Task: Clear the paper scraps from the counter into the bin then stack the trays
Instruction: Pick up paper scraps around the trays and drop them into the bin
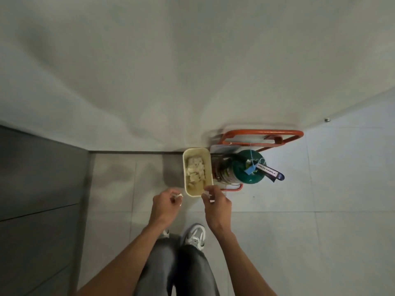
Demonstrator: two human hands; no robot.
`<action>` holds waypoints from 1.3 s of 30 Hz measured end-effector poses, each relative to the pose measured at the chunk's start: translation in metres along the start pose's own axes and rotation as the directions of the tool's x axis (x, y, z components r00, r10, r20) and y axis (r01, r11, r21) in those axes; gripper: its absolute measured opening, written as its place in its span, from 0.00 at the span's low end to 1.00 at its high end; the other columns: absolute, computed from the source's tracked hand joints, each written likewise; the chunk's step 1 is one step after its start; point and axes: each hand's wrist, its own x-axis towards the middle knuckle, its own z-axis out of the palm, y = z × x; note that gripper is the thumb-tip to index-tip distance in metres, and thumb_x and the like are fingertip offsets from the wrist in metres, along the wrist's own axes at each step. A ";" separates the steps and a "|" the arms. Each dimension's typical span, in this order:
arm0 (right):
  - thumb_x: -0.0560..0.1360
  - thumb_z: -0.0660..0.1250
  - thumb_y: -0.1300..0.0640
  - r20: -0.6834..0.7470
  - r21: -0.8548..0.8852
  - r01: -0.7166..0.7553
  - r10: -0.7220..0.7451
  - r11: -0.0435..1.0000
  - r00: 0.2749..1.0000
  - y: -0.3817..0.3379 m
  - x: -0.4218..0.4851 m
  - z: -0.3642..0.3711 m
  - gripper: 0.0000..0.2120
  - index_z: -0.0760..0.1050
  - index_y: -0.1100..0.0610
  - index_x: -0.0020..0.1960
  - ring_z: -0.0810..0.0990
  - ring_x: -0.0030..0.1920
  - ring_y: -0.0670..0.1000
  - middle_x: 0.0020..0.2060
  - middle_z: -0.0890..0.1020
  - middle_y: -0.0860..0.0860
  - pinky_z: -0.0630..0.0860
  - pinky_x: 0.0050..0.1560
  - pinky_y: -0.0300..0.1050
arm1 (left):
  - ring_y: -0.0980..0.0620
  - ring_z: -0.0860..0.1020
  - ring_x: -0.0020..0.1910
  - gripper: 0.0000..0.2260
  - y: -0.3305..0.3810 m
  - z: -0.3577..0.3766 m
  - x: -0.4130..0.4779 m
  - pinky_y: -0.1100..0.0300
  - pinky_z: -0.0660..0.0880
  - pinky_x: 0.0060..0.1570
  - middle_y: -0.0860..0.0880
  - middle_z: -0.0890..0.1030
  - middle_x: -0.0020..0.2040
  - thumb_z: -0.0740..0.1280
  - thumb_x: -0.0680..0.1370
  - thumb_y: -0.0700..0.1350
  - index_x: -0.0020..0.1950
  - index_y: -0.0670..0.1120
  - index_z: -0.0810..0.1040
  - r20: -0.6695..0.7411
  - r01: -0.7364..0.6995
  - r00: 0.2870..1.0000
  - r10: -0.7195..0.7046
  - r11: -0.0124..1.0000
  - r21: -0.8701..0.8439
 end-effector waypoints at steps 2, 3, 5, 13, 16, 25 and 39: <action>0.81 0.71 0.57 0.024 -0.020 -0.023 0.023 1.000 0.999 0.030 0.022 0.022 0.08 0.78 0.50 0.59 0.83 0.47 0.47 0.52 0.86 0.48 0.83 0.48 0.44 | 0.59 0.84 0.41 0.04 -0.015 0.030 0.028 0.56 0.82 0.51 0.54 0.87 0.44 0.73 0.77 0.45 0.50 0.53 0.85 0.023 0.025 0.999 -0.025 0.999 0.026; 0.81 0.71 0.57 0.033 -0.031 -0.029 0.030 0.999 0.999 0.044 0.034 0.034 0.08 0.77 0.51 0.60 0.84 0.48 0.49 0.52 0.86 0.49 0.83 0.49 0.47 | 0.57 0.84 0.42 0.04 -0.022 0.045 0.045 0.57 0.82 0.52 0.53 0.87 0.45 0.73 0.78 0.44 0.51 0.52 0.85 0.032 0.022 0.999 -0.023 0.999 0.033; 0.82 0.71 0.57 0.053 -0.062 -0.034 0.038 0.997 0.998 0.069 0.060 0.055 0.08 0.77 0.53 0.59 0.84 0.47 0.52 0.51 0.86 0.51 0.81 0.47 0.47 | 0.52 0.84 0.46 0.05 -0.029 0.070 0.081 0.59 0.81 0.51 0.51 0.87 0.47 0.70 0.79 0.42 0.52 0.50 0.84 0.059 -0.003 0.998 -0.001 0.998 0.063; 0.82 0.67 0.62 0.237 -0.238 0.000 0.058 0.971 0.970 0.136 0.140 0.133 0.15 0.76 0.55 0.68 0.82 0.59 0.61 0.58 0.83 0.56 0.76 0.52 0.43 | 0.45 0.81 0.62 0.19 -0.052 0.138 0.208 0.59 0.75 0.64 0.45 0.83 0.62 0.70 0.80 0.43 0.71 0.53 0.78 0.147 -0.077 0.988 0.050 0.980 0.184; 0.81 0.66 0.63 0.316 -0.324 0.036 0.073 0.945 0.946 0.137 0.139 0.145 0.25 0.68 0.53 0.77 0.81 0.63 0.64 0.66 0.80 0.61 0.79 0.61 0.55 | 0.44 0.80 0.65 0.28 -0.050 0.135 0.209 0.53 0.75 0.68 0.46 0.80 0.67 0.70 0.81 0.43 0.80 0.56 0.66 0.252 -0.128 0.965 0.069 0.965 0.227; 0.85 0.64 0.57 0.212 -0.211 0.067 -0.021 0.975 0.977 0.033 0.059 0.094 0.17 0.71 0.54 0.73 0.81 0.59 0.64 0.63 0.81 0.60 0.80 0.57 0.56 | 0.45 0.80 0.63 0.27 -0.047 0.018 0.115 0.58 0.74 0.65 0.43 0.82 0.65 0.66 0.82 0.42 0.80 0.51 0.66 0.167 -0.191 0.973 0.156 0.957 0.219; 0.87 0.59 0.46 0.291 -0.121 0.572 -0.522 0.811 0.802 -0.184 -0.120 -0.003 0.18 0.69 0.47 0.75 0.78 0.67 0.52 0.70 0.79 0.49 0.77 0.66 0.48 | 0.52 0.73 0.71 0.23 -0.018 -0.191 -0.161 0.58 0.67 0.71 0.51 0.74 0.73 0.66 0.83 0.45 0.78 0.52 0.67 -0.377 -0.166 0.911 0.167 0.986 0.036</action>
